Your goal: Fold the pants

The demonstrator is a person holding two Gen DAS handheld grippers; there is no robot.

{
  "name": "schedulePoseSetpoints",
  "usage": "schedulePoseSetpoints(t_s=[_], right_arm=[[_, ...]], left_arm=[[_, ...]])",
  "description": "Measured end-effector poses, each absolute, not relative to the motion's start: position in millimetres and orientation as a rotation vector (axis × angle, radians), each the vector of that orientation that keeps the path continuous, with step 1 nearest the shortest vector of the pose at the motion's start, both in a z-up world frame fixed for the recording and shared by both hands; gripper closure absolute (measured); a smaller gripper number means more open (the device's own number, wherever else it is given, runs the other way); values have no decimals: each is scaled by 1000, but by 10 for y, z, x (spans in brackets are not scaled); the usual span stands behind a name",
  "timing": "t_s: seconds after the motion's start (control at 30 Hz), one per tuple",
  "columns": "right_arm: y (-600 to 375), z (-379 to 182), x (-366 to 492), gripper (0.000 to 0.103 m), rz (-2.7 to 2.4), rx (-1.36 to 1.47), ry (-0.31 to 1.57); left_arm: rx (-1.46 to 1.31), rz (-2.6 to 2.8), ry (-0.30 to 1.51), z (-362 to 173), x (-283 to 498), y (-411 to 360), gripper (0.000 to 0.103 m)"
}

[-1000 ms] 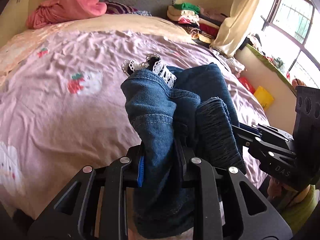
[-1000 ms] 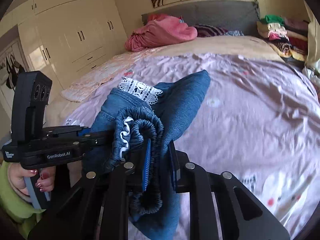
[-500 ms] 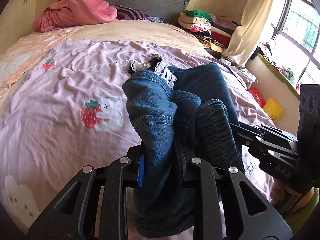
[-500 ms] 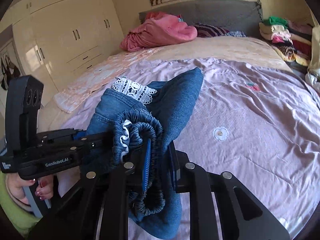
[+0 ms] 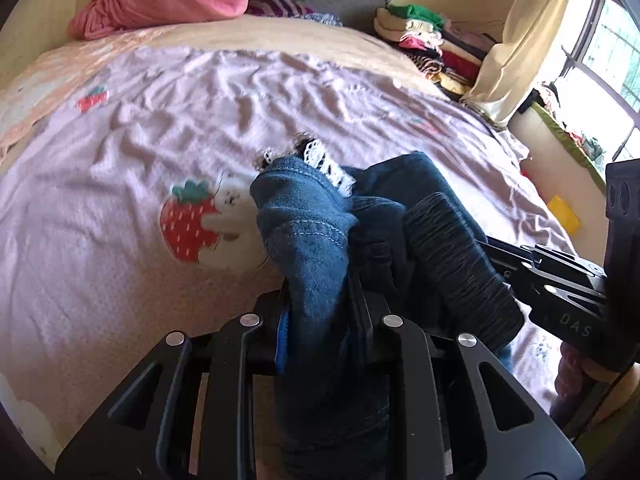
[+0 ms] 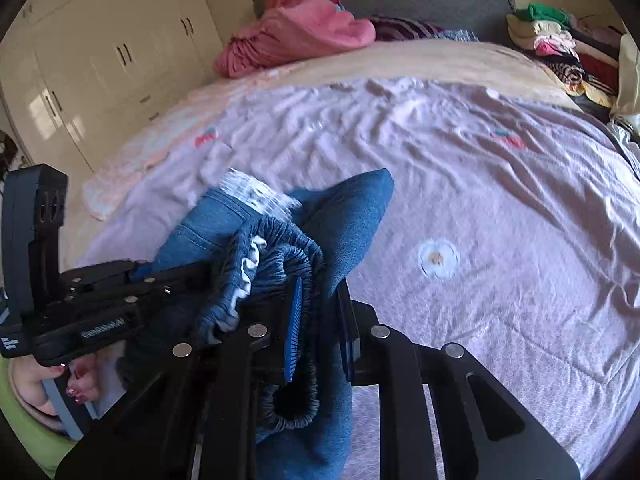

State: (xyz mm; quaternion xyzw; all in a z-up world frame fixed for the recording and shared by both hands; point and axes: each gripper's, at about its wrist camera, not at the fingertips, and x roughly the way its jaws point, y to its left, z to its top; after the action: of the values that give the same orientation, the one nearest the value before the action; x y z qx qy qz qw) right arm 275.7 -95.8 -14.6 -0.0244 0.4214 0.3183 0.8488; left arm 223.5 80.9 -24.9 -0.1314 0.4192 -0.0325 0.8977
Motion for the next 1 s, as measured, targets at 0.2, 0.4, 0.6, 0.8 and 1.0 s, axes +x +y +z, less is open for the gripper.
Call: schedulePoseSetpoints(t_s=[0.2, 0.4, 0.6, 0.8, 1.0], right_arm=[[-1030, -348, 2810, 83, 634, -35, 939], [-1056, -445, 2802, 67, 574, -47, 953], [-1137, -469, 2799, 52, 545, -17, 958], [-1181, -466, 2780, 42, 515, -19, 960], [-1194, -443, 2750, 36, 498, -32, 954]], left_arm=[[-294, -63, 879, -353, 2225, 877, 79], [-296, -48, 882, -407, 2210, 902, 68], [-311, -32, 889, -428, 2179, 964, 56], [-307, -6, 892, -391, 2117, 970, 48], [-308, 17, 898, -368, 2038, 1004, 38]])
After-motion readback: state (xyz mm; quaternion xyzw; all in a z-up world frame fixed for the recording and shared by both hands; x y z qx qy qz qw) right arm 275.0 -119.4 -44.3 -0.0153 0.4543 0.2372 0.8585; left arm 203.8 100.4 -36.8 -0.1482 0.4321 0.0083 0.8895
